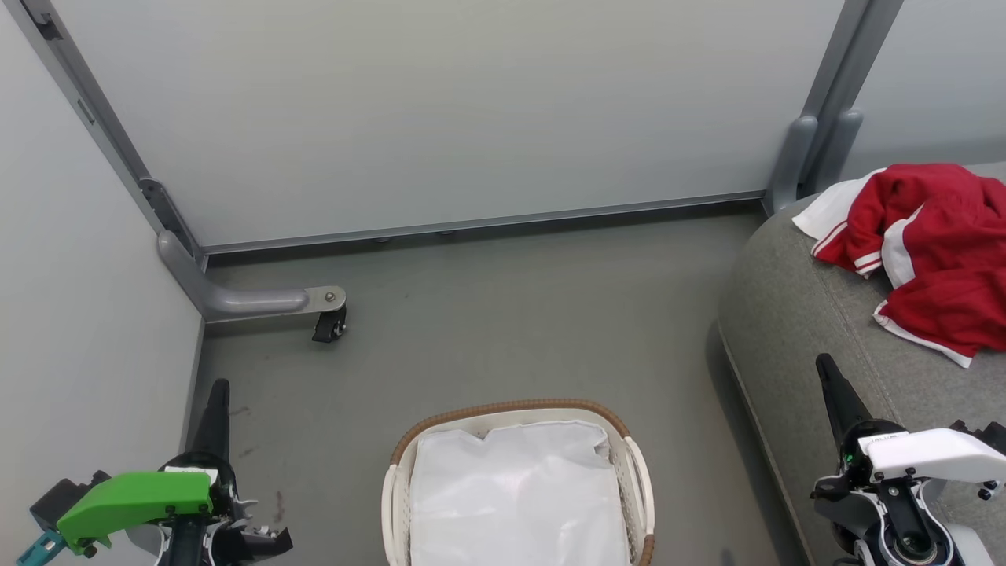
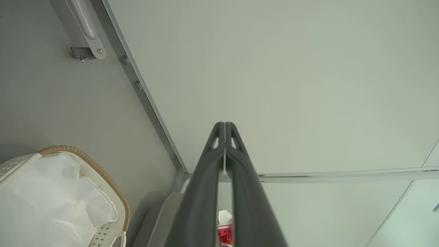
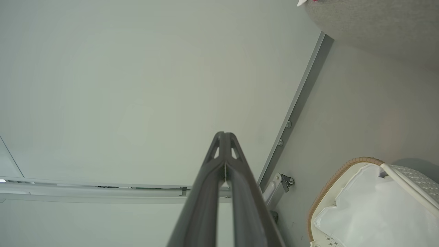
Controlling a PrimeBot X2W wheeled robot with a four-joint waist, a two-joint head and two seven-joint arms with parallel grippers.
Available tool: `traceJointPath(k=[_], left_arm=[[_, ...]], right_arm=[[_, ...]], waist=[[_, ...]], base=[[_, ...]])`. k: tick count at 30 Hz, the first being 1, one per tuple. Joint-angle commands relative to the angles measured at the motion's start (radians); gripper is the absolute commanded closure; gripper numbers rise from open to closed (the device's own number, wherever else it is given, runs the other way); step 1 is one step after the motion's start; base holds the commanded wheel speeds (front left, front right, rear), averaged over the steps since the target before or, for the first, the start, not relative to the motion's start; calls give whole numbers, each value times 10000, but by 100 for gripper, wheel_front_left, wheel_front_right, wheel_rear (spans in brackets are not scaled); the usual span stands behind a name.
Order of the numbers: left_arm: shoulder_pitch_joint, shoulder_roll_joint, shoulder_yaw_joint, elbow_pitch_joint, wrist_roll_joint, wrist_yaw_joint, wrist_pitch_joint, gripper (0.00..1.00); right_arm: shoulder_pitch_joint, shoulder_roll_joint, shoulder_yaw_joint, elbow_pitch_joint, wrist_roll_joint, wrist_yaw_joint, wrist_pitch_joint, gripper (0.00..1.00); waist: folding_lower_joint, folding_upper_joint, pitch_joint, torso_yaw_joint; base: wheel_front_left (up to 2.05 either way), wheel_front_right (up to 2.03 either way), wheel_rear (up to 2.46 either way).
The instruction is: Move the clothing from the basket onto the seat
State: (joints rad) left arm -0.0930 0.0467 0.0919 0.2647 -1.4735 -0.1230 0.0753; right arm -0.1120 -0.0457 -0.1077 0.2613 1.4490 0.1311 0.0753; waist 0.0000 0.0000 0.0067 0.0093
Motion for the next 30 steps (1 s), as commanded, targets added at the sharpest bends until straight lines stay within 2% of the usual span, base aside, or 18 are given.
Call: traceJointPath(k=[1,21,30], left_arm=[[-166,55,52,-74,-205,-38,57,100],[-206,63,254,-222,-1433,-108,420,100],[-206,63,248,-213,-1413,-107,428,100]], right_arm=[[43,-61,-28,-88,236,-5,62,100],[69,-74,-81,-194,1674,-4,431,100],[69,-73,-79,-190,1653,-4,425,100]], waist=[[0,0,-2,-6],[0,0,-35,-91],[0,0,-36,-93]], base=[[0,0,0],[0,0,0],[0,0,0]])
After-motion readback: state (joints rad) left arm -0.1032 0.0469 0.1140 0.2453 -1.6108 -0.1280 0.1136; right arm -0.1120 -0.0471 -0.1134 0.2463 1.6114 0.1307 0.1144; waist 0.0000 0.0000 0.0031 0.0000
